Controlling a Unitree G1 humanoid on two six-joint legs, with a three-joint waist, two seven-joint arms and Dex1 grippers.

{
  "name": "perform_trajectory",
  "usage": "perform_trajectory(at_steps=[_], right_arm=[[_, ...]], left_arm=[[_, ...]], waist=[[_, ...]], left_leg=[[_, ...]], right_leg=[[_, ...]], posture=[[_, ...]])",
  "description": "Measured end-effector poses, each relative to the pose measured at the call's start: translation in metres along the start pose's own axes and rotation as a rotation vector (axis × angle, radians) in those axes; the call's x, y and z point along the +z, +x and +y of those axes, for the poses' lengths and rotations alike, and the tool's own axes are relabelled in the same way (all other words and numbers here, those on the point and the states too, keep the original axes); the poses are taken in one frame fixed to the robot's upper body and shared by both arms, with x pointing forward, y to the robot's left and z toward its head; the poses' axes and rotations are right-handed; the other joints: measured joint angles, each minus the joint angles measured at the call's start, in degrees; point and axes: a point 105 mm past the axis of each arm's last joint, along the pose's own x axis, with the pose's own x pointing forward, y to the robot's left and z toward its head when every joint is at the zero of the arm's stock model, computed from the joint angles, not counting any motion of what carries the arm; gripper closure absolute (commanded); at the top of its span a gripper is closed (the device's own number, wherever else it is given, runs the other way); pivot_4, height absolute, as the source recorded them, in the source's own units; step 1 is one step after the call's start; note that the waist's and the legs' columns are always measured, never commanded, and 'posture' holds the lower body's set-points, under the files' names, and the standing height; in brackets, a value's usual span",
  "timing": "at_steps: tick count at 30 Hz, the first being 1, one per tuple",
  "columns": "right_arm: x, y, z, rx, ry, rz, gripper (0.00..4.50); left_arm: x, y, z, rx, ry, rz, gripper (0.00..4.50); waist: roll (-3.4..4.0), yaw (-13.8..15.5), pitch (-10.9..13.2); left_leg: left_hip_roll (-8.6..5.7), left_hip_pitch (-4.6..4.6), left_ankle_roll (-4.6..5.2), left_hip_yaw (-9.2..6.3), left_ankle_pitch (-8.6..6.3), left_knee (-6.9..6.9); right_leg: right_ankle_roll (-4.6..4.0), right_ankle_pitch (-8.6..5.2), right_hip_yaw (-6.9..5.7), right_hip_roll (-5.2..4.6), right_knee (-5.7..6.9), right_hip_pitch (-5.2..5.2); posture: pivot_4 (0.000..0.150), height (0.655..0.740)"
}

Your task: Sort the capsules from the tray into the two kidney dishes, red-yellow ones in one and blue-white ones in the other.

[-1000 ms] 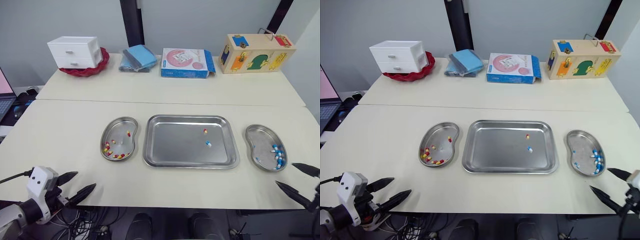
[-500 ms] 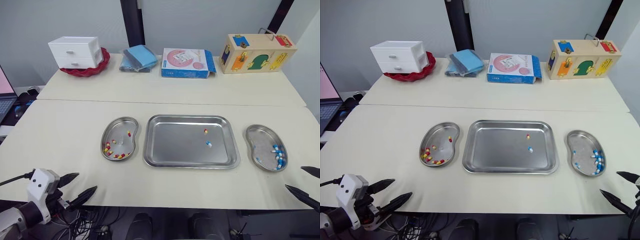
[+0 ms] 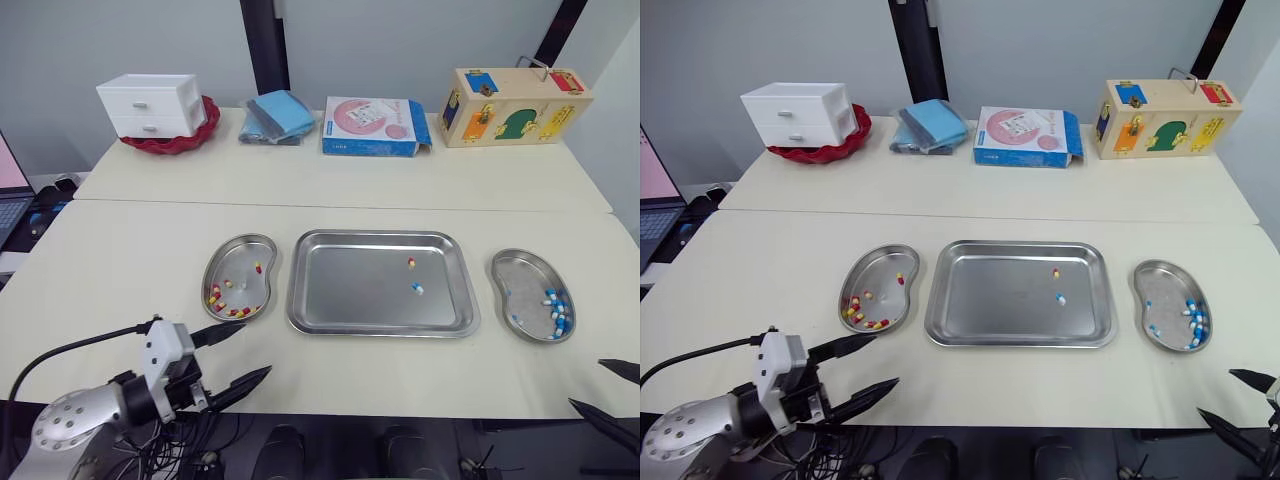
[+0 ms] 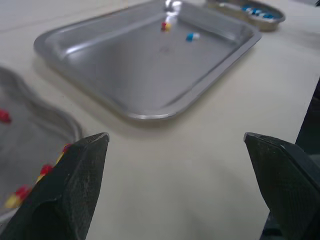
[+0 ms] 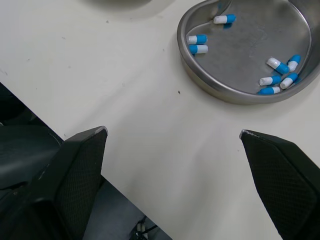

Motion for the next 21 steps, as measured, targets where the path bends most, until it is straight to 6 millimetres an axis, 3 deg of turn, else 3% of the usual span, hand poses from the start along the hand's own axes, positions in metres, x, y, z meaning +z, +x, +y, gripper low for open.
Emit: perform_trajectory(at_steps=[13, 18, 21], right_arm=[[0.011, 0.0, 0.027, 0.031, -0.008, -0.007, 0.0], [0.034, 0.014, 0.043, 0.081, -0.049, -0.064, 0.0], [0.062, 0.035, 0.054, 0.127, -0.051, -0.155, 0.0]], left_arm=[[-0.002, 0.025, -0.015, -0.113, 0.019, -0.123, 0.02], [-0.001, 0.03, -0.017, -0.127, 0.039, -0.143, 0.02], [-0.001, 0.034, -0.017, -0.131, 0.05, -0.155, 0.02]], waist=[[0.05, -0.02, -0.03], [0.06, -0.02, -0.03], [0.06, -0.21, -0.03]], left_leg=[[0.0, 0.0, 0.0, -0.02, 0.0, 0.0], [0.0, 0.0, 0.0, -0.03, 0.0, -0.01], [0.0, 0.01, 0.0, -0.03, 0.0, 0.01]], right_leg=[[0.01, -0.01, 0.0, 0.0, 0.0, 0.01], [0.01, -0.01, -0.01, 0.0, 0.0, 0.01], [0.02, 0.01, 0.01, 0.01, 0.01, 0.01]], posture=[[0.15, 0.74], [0.15, 0.74], [0.15, 0.74]])
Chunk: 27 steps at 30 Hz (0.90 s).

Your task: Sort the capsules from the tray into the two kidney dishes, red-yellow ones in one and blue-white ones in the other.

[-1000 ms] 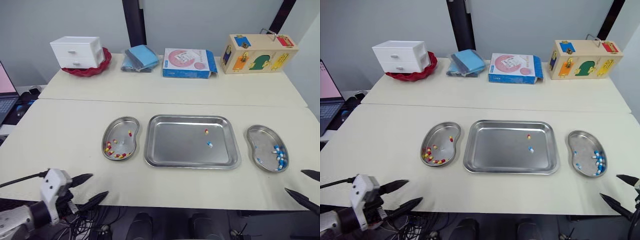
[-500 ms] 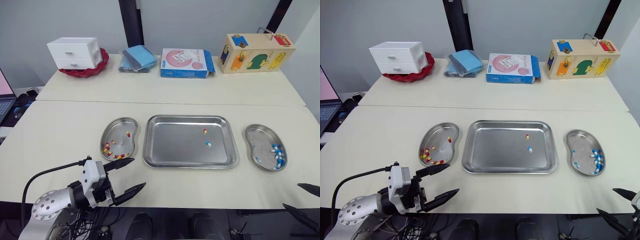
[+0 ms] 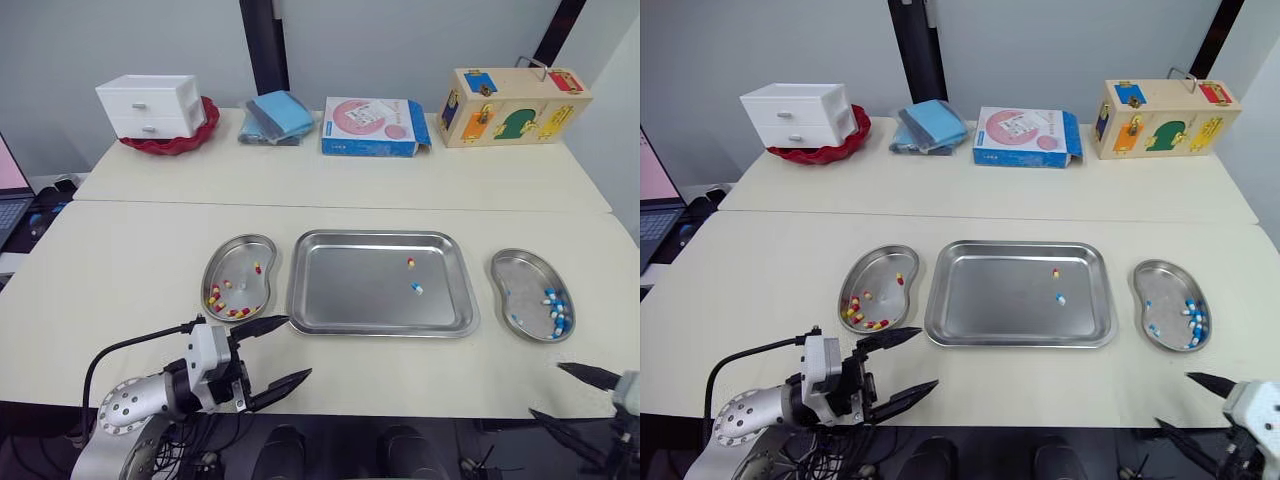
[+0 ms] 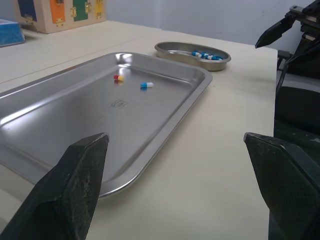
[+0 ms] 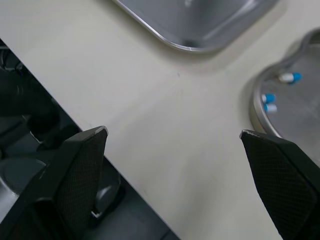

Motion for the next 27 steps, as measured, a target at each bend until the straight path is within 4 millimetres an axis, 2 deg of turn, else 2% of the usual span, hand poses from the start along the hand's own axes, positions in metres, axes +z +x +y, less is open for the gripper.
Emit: perform_trajectory(at_steps=[2, 4, 7, 12, 16, 21, 27], right_arm=[[0.021, 0.024, -0.002, 0.013, -0.016, -0.037, 0.0], [0.037, 0.039, -0.008, -0.005, -0.036, -0.064, 0.0], [0.049, 0.063, -0.013, -0.008, -0.041, -0.078, 0.0], [0.056, 0.108, -0.02, -0.016, -0.04, -0.051, 1.65], [0.063, 0.137, -0.027, -0.03, -0.052, -0.022, 1.65], [0.068, 0.153, -0.035, -0.036, -0.082, 0.007, 1.65], [0.057, 0.168, -0.041, -0.033, -0.049, 0.076, 1.65]], left_arm=[[0.001, 0.004, 0.0, -0.002, 0.008, -0.009, 0.02], [0.001, 0.006, 0.001, -0.002, 0.01, -0.01, 0.02], [0.001, 0.008, 0.001, 0.002, 0.009, -0.011, 0.02], [0.002, 0.013, 0.001, -0.002, 0.014, -0.019, 0.0], [0.002, 0.017, -0.001, -0.018, 0.012, -0.024, 0.0], [0.002, 0.017, 0.0, -0.017, 0.012, -0.023, 0.0], [0.004, 0.018, 0.002, -0.019, 0.019, -0.028, 0.0]], waist=[[-0.01, -0.11, 0.0], [-0.03, 0.1, 0.02], [-0.04, 0.39, 0.03], [-0.05, 0.19, 0.05], [0.01, 0.07, 0.08], [0.01, 0.11, 0.09], [0.03, 0.11, 0.09]], left_leg=[[0.0, 0.0, 0.0, 0.01, 0.01, 0.03], [-0.01, -0.03, 0.0, -0.02, 0.01, 0.04], [-0.02, -0.12, 0.0, -0.12, 0.01, 0.01], [-0.03, -0.21, 0.0, -0.13, 0.01, 0.02], [-0.02, -0.25, 0.01, -0.13, 0.01, 0.02], [-0.02, -0.46, 0.01, -0.16, 0.01, 0.02], [-0.03, -0.61, 0.01, -0.16, 0.01, 0.03]], right_leg=[[0.03, 0.03, 0.02, 0.0, 0.0, 0.0], [0.03, 0.03, -0.01, 0.0, 0.0, 0.0], [0.01, 0.02, -0.1, 0.01, -0.01, -0.06], [0.02, 0.02, -0.11, 0.01, -0.02, -0.13], [0.02, 0.03, -0.11, 0.01, 0.01, -0.2], [0.01, 0.03, -0.15, 0.0, 0.02, -0.39], [0.01, 0.04, -0.16, 0.0, 0.03, -0.53]], posture=[[0.15, 0.74], [0.15, 0.74], [0.15, 0.74], [0.15, 0.74], [0.15, 0.74], [0.15, 0.74], [0.15, 0.74]])
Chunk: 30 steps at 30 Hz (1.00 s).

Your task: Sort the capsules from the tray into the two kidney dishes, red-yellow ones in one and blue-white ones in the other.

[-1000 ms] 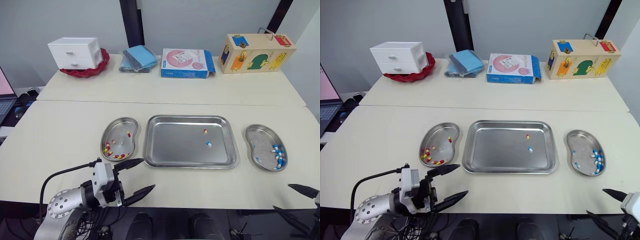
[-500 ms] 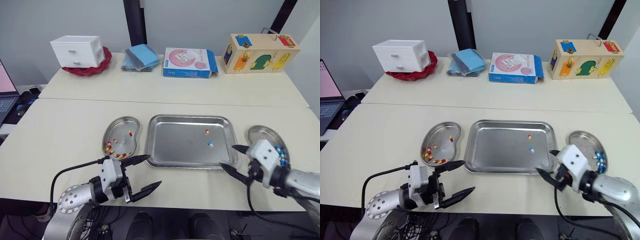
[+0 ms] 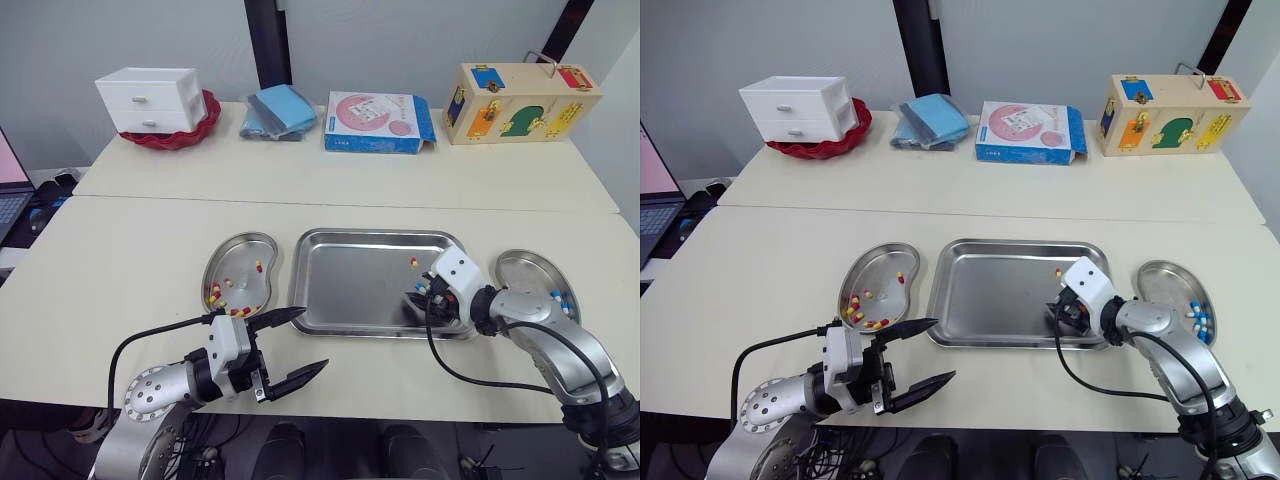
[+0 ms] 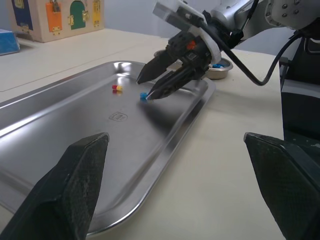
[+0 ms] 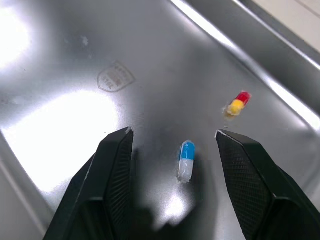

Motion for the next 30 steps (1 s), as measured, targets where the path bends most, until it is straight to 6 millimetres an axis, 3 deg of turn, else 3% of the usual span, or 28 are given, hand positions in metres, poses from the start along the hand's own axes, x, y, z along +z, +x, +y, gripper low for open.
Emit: perform_trajectory(at_steps=[1, 4, 13, 20, 25, 30], right_arm=[[-0.001, 0.001, -0.001, -0.003, 0.002, 0.01, 1.65], [-0.004, 0.002, -0.004, -0.009, 0.012, 0.031, 2.21], [-0.004, 0.0, 0.0, 0.01, 0.015, 0.045, 4.45], [-0.005, -0.012, 0.0, -0.008, -0.002, 0.026, 4.48], [0.0, -0.056, -0.029, -0.165, 0.047, -0.027, 4.48], [-0.026, -0.102, -0.054, -0.329, 0.16, 0.03, 4.48]], left_arm=[[0.0, 0.0, 0.0, 0.0, 0.001, -0.001, 0.0], [0.001, 0.0, 0.001, 0.0, 0.003, -0.001, 0.0], [0.0, 0.0, 0.0, -0.02, 0.0, -0.002, 0.0], [0.0, 0.003, 0.004, -0.046, 0.005, -0.007, 0.0], [0.007, 0.004, -0.001, -0.111, 0.007, -0.049, 0.0], [0.011, 0.005, -0.004, -0.17, 0.02, -0.101, 0.0]], waist=[[0.0, -0.03, 0.0], [0.01, -0.04, 0.0], [0.01, -0.04, 0.0], [0.01, 0.02, 0.0], [0.01, 0.15, 0.0], [0.04, 0.21, -0.01]], left_leg=[[0.0, 0.0, 0.0, 0.0, 0.0, 0.0], [0.0, 0.0, 0.0, -0.01, 0.0, 0.0], [0.0, 0.0, 0.0, -0.01, 0.0, 0.0], [0.0, -0.11, 0.0, -0.02, 0.0, 0.01], [0.0, -0.2, 0.0, -0.02, 0.0, 0.0], [0.0, -0.19, 0.01, 0.01, 0.01, 0.02]], right_leg=[[0.0, 0.0, 0.0, 0.0, 0.0, -0.01], [0.0, 0.0, -0.01, 0.0, 0.02, -0.03], [0.0, 0.0, -0.01, 0.0, 0.02, -0.02], [0.0, 0.0, -0.02, 0.0, 0.03, -0.12], [0.0, 0.01, -0.04, 0.0, 0.03, -0.21], [0.0, 0.01, -0.02, 0.0, 0.05, -0.19]], posture=[[0.15, 0.74], [0.15, 0.74], [0.15, 0.74], [0.15, 0.74], [0.15, 0.74], [0.15, 0.74]])
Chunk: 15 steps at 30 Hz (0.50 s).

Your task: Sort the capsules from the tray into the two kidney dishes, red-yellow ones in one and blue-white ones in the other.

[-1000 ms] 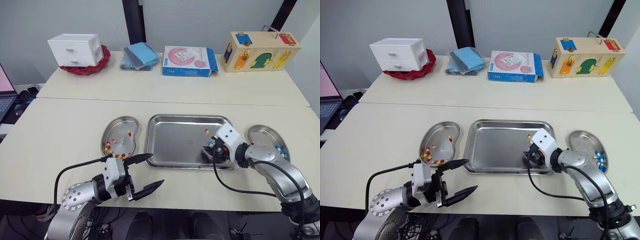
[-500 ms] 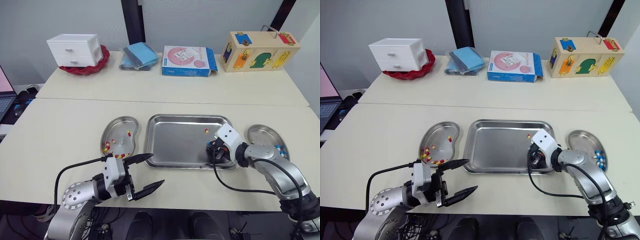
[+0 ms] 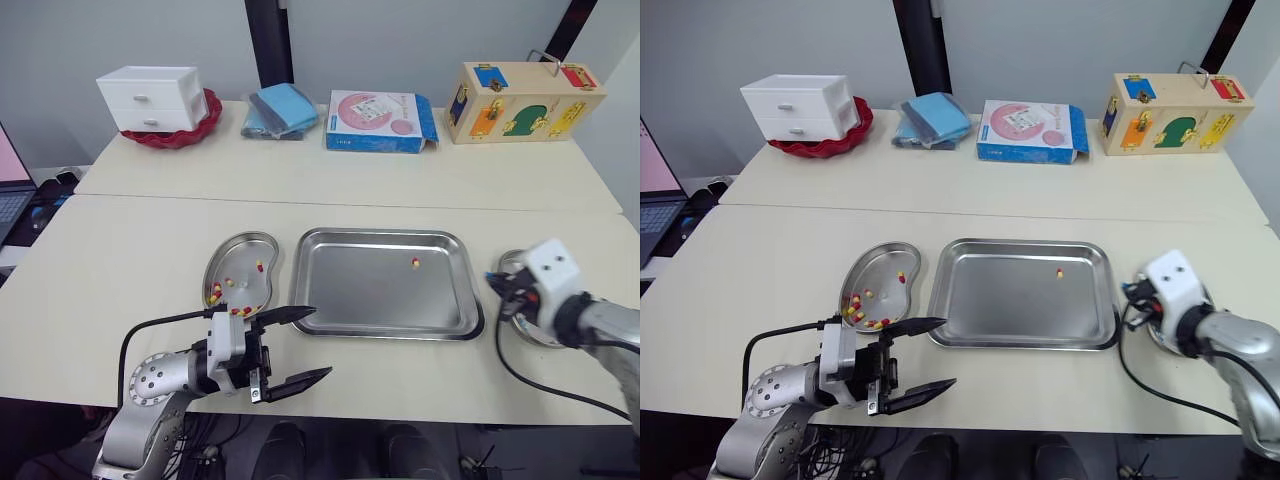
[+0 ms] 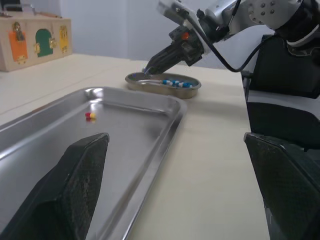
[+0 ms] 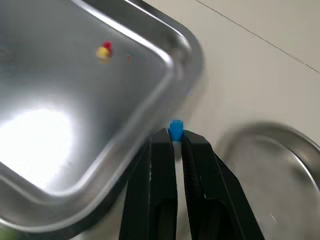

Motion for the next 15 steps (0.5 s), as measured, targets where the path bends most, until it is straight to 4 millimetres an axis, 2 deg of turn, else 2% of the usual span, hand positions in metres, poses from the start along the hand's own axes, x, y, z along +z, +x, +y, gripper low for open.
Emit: perform_trajectory(at_steps=[4, 8, 10, 15], right_arm=[[-0.014, -0.017, -0.017, -0.072, 0.04, 0.053, 4.48], [-0.022, -0.02, -0.021, -0.108, 0.067, 0.089, 4.48], [-0.025, -0.02, -0.023, -0.132, 0.083, 0.103, 3.81], [-0.029, -0.022, -0.027, -0.169, 0.104, 0.119, 2.6]], left_arm=[[0.003, 0.004, -0.002, -0.043, 0.008, -0.036, 0.0], [0.008, 0.01, -0.004, -0.085, 0.034, -0.082, 0.0], [0.007, 0.01, -0.004, -0.09, 0.038, -0.094, 0.0], [0.009, 0.011, -0.004, -0.091, 0.043, -0.113, 0.0]], waist=[[0.05, -0.32, -0.03], [0.07, -0.34, -0.04], [0.08, -0.29, -0.04], [0.08, -0.23, -0.04]], left_leg=[[0.01, 0.06, 0.01, 0.01, 0.0, -0.01], [0.0, 0.07, 0.01, 0.02, 0.0, 0.0], [0.0, 0.05, 0.01, 0.01, 0.0, 0.0], [0.0, 0.04, 0.01, 0.01, 0.0, 0.0]], right_leg=[[0.0, 0.0, 0.02, 0.02, 0.02, 0.03], [0.0, 0.0, 0.03, 0.02, 0.02, 0.04], [0.0, 0.0, 0.03, 0.02, 0.02, 0.03], [0.0, 0.0, 0.03, 0.02, 0.01, 0.04]], posture=[[0.15, 0.74], [0.15, 0.74], [0.15, 0.74], [0.15, 0.74]])
